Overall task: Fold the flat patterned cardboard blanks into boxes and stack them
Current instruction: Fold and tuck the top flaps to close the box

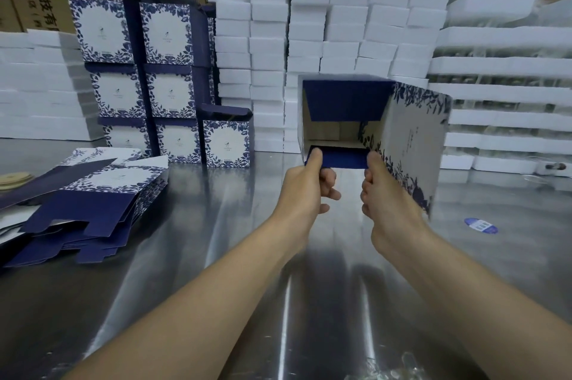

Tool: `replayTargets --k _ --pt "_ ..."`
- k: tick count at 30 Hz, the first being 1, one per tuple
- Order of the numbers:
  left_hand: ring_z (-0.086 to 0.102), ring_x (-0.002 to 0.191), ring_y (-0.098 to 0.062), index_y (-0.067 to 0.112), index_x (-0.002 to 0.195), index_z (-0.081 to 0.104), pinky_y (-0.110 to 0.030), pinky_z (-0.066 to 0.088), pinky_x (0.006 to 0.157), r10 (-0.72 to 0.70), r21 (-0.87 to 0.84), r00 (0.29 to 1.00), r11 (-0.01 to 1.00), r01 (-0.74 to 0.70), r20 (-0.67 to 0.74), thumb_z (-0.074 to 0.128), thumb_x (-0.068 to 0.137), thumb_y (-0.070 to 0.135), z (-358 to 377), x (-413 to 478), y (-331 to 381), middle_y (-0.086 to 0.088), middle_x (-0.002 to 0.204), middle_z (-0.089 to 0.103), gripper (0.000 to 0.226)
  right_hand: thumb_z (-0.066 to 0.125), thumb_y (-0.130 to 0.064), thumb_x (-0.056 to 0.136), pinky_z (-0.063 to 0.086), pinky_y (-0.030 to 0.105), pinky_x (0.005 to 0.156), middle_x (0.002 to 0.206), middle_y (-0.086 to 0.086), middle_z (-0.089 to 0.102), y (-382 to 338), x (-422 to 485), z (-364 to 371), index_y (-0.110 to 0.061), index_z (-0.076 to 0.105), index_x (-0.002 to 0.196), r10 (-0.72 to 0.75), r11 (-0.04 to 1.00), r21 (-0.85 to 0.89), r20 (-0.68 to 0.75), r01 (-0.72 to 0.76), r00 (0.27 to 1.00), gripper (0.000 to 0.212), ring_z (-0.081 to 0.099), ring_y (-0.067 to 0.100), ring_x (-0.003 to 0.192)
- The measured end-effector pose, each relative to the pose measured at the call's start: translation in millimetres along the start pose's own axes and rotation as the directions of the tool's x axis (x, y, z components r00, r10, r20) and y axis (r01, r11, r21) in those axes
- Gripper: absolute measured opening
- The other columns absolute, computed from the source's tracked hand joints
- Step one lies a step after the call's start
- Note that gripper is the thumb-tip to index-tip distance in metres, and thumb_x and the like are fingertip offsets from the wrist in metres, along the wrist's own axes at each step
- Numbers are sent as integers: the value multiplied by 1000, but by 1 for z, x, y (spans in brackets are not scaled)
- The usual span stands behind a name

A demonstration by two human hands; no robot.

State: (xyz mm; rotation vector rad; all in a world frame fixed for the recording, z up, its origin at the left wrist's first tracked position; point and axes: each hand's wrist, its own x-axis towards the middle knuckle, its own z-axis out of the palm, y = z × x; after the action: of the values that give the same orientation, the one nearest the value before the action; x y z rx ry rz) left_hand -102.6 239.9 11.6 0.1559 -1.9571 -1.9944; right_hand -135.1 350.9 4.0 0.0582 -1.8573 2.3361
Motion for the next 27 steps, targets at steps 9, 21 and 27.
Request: replayTargets --k 9,21,27 --pt "53 56 -7 22 60 47 -34 36 66 -6 -48 999 999 4 -52 46 107 38 -3 -2 5 7 60 49 50 60 -45 105 38 16 45 57 -8 49 2 5 1 -22 54 70 -60 998 -7 124 61 990 43 42 6 47" --pt "53 62 -11 25 55 47 -30 40 66 -75 -120 997 990 75 10 66 99 46 -5 -3 5 5 61 52 52 65 -40 102 39 16 43 56 -4 54 4 -1 5 -21 60 62 -58 998 -8 219 61 974 45 45 5 45" --pt "54 62 -11 24 61 50 -30 41 68 -104 -90 992 990 109 66 63 101 48 -3 -3 0 6 61 54 48 62 -26 104 40 17 40 56 -1 56 4 0 0 -10 61 79 50 992 108 160 -68 986 29 49 7 42"
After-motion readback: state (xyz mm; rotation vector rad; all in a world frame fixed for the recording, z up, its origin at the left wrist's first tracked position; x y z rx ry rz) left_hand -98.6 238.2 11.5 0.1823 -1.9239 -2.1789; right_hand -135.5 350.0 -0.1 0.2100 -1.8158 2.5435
